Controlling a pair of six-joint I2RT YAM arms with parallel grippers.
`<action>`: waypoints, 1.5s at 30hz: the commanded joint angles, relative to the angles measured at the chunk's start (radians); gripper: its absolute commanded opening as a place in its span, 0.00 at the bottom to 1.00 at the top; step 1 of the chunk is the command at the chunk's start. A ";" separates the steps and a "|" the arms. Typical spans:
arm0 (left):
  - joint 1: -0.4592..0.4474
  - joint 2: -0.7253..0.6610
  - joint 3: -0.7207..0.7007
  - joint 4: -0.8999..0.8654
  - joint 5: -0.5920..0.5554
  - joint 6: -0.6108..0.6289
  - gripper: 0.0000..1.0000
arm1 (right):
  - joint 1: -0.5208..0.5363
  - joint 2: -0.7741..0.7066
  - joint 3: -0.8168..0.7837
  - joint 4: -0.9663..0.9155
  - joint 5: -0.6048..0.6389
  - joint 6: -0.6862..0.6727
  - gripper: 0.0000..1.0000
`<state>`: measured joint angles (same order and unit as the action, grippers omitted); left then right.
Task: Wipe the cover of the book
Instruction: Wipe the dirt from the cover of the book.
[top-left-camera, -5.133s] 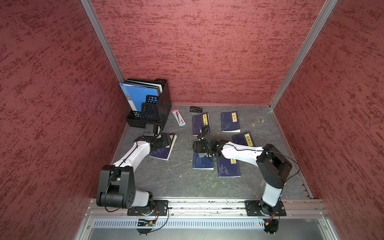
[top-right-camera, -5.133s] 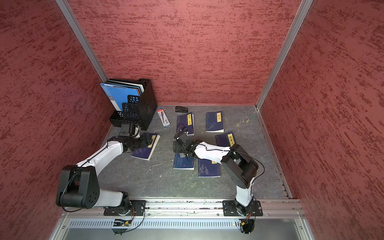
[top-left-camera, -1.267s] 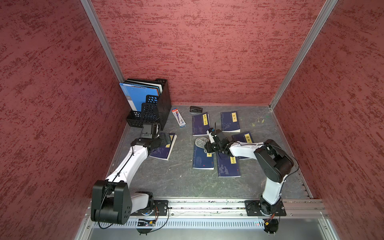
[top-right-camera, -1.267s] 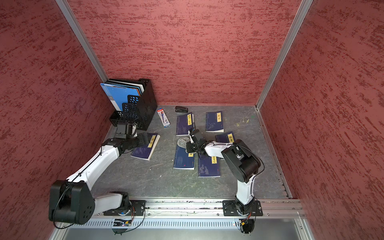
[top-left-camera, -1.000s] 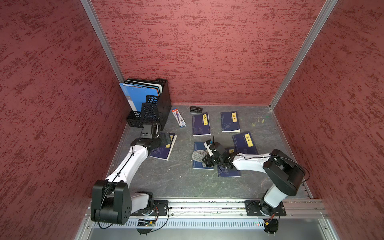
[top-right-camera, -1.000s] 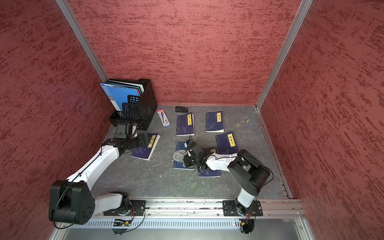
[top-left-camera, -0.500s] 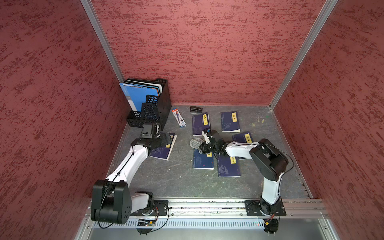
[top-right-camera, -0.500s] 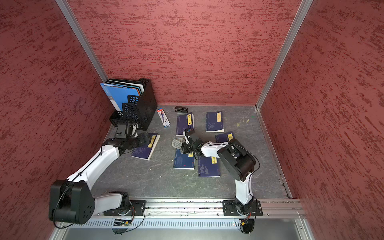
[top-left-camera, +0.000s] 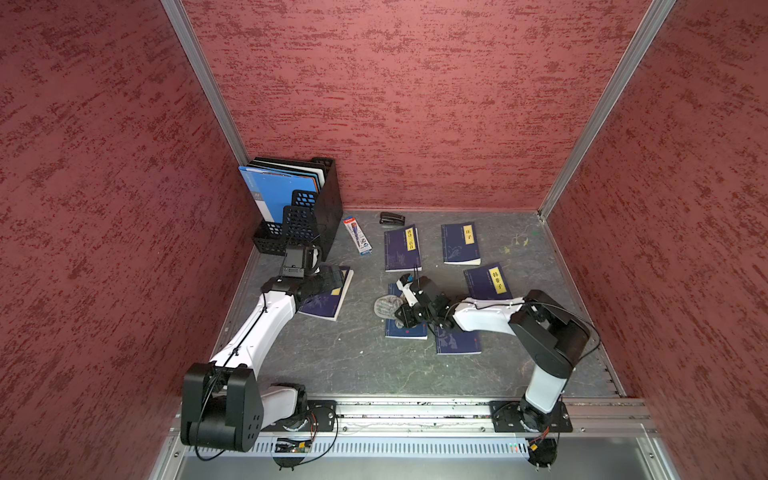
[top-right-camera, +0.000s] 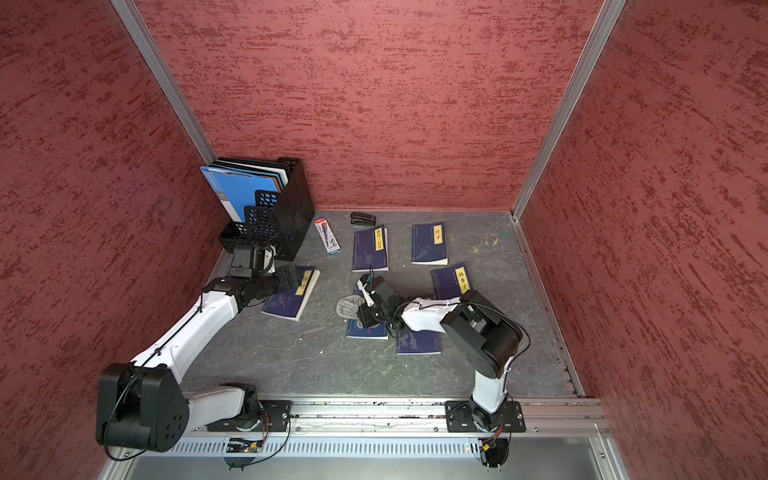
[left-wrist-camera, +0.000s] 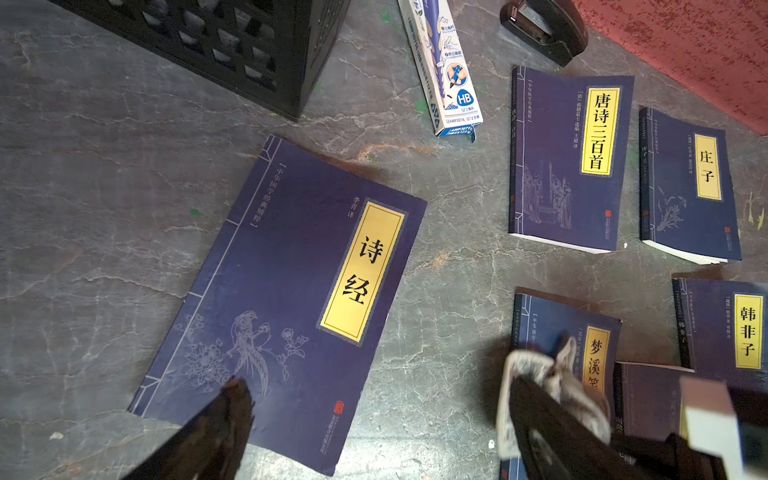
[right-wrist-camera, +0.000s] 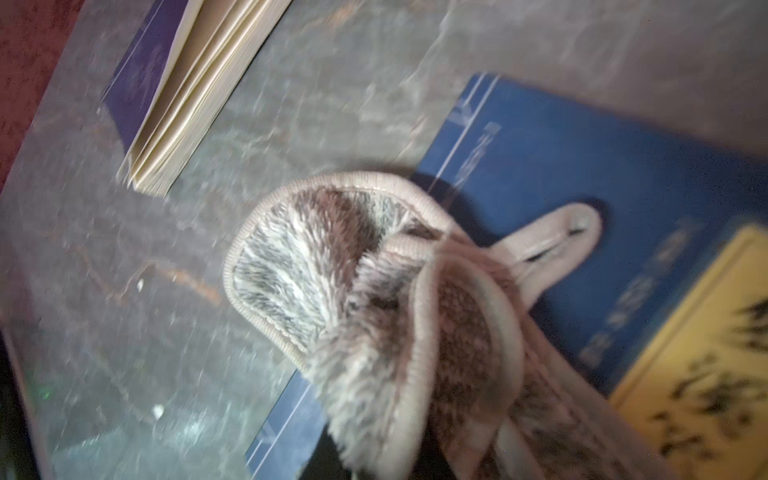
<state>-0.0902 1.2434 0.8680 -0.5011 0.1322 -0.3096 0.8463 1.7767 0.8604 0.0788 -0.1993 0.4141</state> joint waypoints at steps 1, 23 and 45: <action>-0.005 0.007 0.028 0.006 0.007 0.004 0.98 | 0.037 -0.010 -0.059 -0.085 -0.024 0.059 0.15; -0.008 -0.019 -0.004 -0.002 0.010 -0.003 0.98 | -0.144 0.282 0.285 -0.092 0.024 -0.109 0.16; -0.008 -0.012 0.006 -0.001 -0.010 0.001 0.98 | 0.107 0.001 -0.082 -0.027 0.008 0.136 0.16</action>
<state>-0.0937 1.2381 0.8711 -0.5011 0.1287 -0.3096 0.9329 1.7573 0.8135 0.1310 -0.1940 0.4927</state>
